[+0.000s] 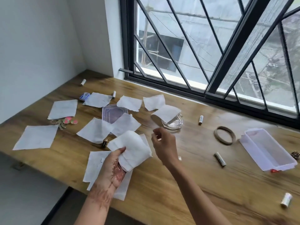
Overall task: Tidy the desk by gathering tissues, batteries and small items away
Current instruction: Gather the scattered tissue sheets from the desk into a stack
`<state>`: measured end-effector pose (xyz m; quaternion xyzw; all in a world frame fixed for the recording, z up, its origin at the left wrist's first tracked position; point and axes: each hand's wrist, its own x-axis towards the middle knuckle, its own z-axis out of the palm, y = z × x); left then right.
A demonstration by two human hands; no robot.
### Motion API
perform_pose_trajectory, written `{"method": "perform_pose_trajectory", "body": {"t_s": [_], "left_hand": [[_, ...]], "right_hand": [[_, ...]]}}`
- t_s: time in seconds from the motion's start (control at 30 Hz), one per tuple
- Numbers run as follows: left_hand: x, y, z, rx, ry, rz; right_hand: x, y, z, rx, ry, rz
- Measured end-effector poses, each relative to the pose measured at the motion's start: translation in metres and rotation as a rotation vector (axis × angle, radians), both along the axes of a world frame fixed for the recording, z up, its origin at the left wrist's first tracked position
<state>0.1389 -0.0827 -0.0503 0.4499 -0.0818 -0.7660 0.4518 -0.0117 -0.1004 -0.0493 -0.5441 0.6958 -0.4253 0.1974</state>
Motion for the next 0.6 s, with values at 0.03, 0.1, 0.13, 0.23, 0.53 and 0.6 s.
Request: {"method": "perform_pose_trajectory", "body": {"t_s": [0.03,0.1,0.13,0.23,0.53,0.6], "left_hand": [[0.007,0.001,-0.001,-0.009,-0.001,0.003],[0.02,0.002,-0.002,-0.022,0.032,0.017],[0.026,0.003,-0.003,-0.02,0.052,0.03],[0.035,0.007,-0.001,-0.042,0.097,0.041],[0.049,0.009,-0.001,0.001,0.082,0.008],[0.046,0.006,0.0,-0.002,0.038,0.007]], "right_hand": [[0.0,-0.002,-0.007,0.034,0.06,-0.003],[0.004,-0.003,-0.02,0.145,0.217,0.005],[0.008,-0.004,-0.025,0.203,0.311,0.008],[0.016,-0.002,-0.035,0.301,0.511,-0.008],[0.023,-0.003,-0.04,0.271,0.187,-0.002],[0.017,-0.005,-0.033,0.241,-0.005,-0.016]]}}
